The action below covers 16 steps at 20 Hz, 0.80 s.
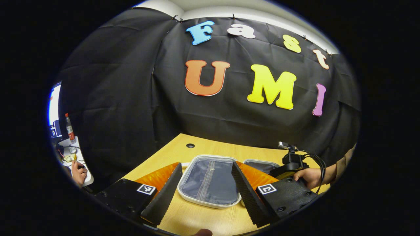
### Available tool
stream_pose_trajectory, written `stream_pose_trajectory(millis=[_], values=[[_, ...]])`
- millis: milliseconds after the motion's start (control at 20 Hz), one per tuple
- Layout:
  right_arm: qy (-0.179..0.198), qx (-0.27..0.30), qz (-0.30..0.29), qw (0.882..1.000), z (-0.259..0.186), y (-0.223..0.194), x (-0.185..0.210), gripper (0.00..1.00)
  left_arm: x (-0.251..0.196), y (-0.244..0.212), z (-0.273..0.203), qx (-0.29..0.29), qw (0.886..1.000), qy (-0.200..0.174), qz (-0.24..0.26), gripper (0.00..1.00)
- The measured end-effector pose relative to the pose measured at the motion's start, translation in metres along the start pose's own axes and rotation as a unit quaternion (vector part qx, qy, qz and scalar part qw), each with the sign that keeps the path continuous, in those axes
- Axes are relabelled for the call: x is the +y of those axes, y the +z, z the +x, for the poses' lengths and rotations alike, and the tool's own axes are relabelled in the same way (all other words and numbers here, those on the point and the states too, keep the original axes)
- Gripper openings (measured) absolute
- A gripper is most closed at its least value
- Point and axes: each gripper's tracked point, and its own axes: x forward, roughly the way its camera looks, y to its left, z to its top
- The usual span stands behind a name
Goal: First open the suitcase, pack the skin care products into it, and then close the suitcase.
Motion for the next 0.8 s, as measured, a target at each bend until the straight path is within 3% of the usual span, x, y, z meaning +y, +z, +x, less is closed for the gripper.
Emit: stream_pose_trajectory(millis=[50, 250, 400, 500, 650, 750, 800], values=[[-0.006, -0.002, 0.002, 1.000, -0.004, 0.000, -0.004, 0.81, 0.006, -0.001, 0.002, 0.005, 1.000, 0.003, -0.003, 0.96], [0.044, -0.020, 0.004, 0.999, -0.053, 0.008, 0.007, 0.80, 0.049, -0.004, 0.026, 0.018, 0.999, 0.032, -0.020, 0.96], [0.097, -0.067, -0.021, 0.993, -0.112, 0.024, 0.011, 0.80, 0.091, -0.012, 0.052, 0.031, 0.996, 0.055, -0.060, 0.97], [0.112, -0.115, -0.058, 0.985, -0.153, 0.032, -0.003, 0.82, 0.117, -0.037, 0.071, 0.065, 0.991, 0.070, -0.093, 0.97], [0.101, -0.201, -0.126, 0.966, -0.217, 0.037, -0.041, 0.86, 0.128, -0.079, 0.105, 0.114, 0.976, 0.049, -0.181, 0.99], [0.072, -0.252, -0.158, 0.952, -0.260, 0.037, -0.072, 0.82, 0.129, -0.099, 0.122, 0.137, 0.959, 0.025, -0.249, 0.99], [0.056, -0.274, -0.162, 0.946, -0.281, 0.038, -0.086, 0.86, 0.129, -0.110, 0.130, 0.151, 0.948, 0.015, -0.279, 0.99]])
